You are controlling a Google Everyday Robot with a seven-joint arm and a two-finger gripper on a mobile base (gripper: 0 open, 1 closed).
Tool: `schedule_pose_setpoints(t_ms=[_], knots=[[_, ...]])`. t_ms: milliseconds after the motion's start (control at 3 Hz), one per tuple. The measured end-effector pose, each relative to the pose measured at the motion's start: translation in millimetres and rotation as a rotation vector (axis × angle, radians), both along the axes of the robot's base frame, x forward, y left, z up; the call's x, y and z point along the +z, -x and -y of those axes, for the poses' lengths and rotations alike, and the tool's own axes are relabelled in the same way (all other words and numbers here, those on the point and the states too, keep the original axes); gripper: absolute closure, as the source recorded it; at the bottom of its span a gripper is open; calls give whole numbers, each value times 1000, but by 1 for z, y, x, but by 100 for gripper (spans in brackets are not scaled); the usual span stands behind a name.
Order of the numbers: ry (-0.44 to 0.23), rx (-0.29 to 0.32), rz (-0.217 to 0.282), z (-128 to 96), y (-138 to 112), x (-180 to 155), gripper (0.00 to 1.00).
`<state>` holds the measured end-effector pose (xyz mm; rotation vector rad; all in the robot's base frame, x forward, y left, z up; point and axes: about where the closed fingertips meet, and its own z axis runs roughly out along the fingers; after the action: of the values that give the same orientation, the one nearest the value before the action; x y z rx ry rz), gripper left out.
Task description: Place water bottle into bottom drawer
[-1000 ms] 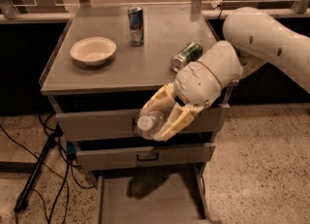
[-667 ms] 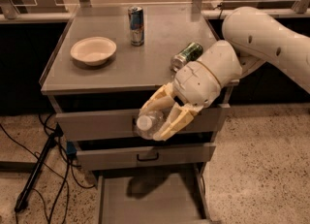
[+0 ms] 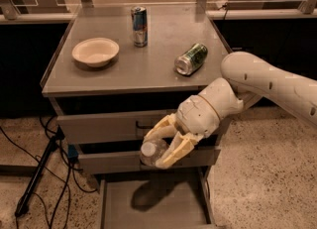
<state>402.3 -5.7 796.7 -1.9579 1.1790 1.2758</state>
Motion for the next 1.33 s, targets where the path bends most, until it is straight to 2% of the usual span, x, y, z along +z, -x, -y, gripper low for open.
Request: schedule_pose_setpoints(t_ms=[333,667,1000,1333], knots=[[0,-1,0,0,0,0,100],[-12,-104,11,10,6,-28,100],[-17,-171,17,17,10,-47,100],[-17,-171,17,17,10,-47,100]])
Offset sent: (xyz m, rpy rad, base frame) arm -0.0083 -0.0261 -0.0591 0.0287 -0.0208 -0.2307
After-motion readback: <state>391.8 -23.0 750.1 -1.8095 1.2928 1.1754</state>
